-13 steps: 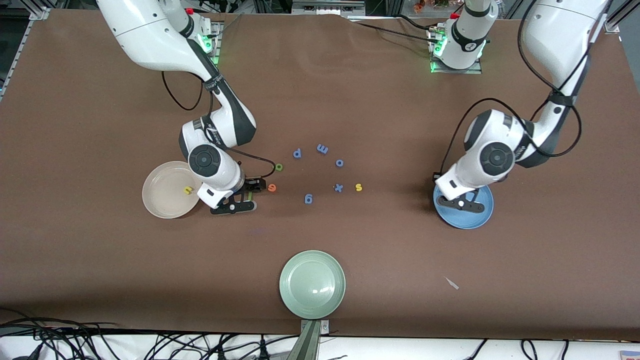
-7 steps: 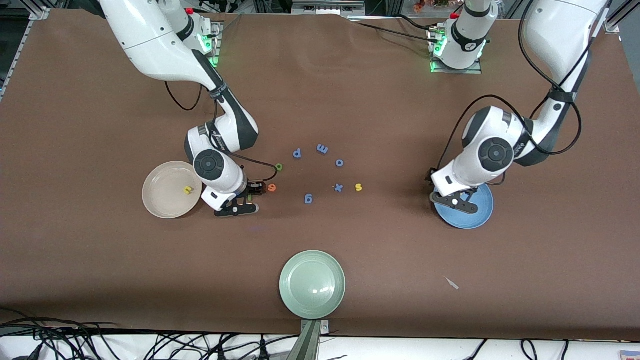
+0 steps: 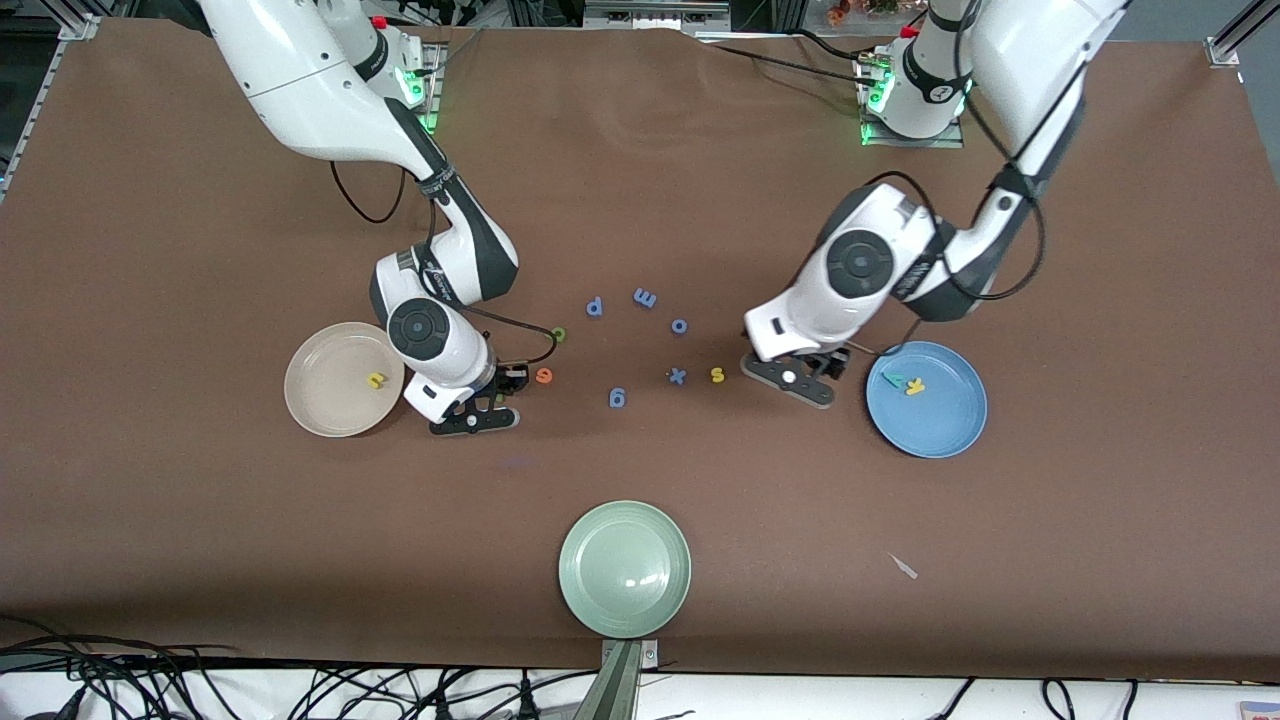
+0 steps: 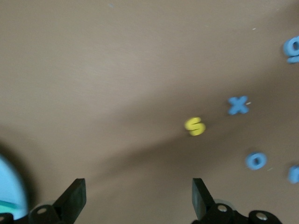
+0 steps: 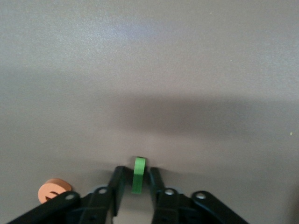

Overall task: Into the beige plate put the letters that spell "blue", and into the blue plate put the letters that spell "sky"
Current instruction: 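Grasp the yellow s with the left gripper while the right gripper drops the l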

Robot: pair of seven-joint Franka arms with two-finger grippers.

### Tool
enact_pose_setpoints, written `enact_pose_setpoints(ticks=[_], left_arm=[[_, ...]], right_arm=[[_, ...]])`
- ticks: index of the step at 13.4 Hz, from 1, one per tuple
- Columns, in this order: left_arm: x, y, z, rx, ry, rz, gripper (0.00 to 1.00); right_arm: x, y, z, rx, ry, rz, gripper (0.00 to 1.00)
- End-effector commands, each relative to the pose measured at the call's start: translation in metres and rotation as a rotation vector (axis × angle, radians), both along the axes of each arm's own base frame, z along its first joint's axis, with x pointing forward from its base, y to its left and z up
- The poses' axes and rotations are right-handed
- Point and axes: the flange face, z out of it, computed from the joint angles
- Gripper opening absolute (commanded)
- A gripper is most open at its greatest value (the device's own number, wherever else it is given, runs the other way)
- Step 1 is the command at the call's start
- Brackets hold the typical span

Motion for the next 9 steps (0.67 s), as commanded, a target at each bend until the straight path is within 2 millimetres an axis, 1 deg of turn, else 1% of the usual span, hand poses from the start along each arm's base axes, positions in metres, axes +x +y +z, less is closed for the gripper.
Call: enact_pose_setpoints(ticks=[1, 2, 3, 4, 5, 6, 7, 8, 9], left_arm=[[0.003, -0.03, -0.021, 0.014, 0.022, 0.218, 1.0], [0.001, -0.035, -0.033, 0.016, 0.037, 0.288, 1.0], [-0.001, -0.039, -0.043, 0.009, 0.039, 0.322, 1.0], [-0.001, -0.04, -0.047, -0.001, 0.034, 0.349, 1.0], [-0.001, -0.043, -0.049, -0.01, 0.03, 0.386, 0.97], [-0.007, -0.051, -0.056, -0.007, 0.034, 0.381, 0.94], [-0.01, -0.054, -0.064, 0.015, 0.012, 0.347, 0.93], [-0.016, -0.063, -0.069, 0.037, -0.021, 0.308, 0.91], [-0.024, -0.075, -0.079, 0.05, -0.038, 0.311, 0.89]], right_arm=[[0.004, -0.003, 0.0, 0.003, 0.004, -0.003, 0.08], [0.005, -0.004, 0.007, 0.0, 0.008, -0.004, 0.06], [0.006, -0.005, 0.01, -0.001, 0.007, -0.004, 0.05], [0.007, -0.008, 0.019, -0.004, 0.01, -0.002, 0.03], [0.01, -0.012, 0.032, -0.013, 0.018, -0.004, 0.02], [0.013, -0.02, 0.043, -0.024, 0.046, 0.001, 0.02], [0.014, -0.031, 0.055, -0.035, 0.078, 0.032, 0.02], [0.014, -0.046, 0.065, -0.048, 0.104, 0.073, 0.02], [0.017, -0.065, 0.073, -0.06, 0.116, 0.101, 0.02]])
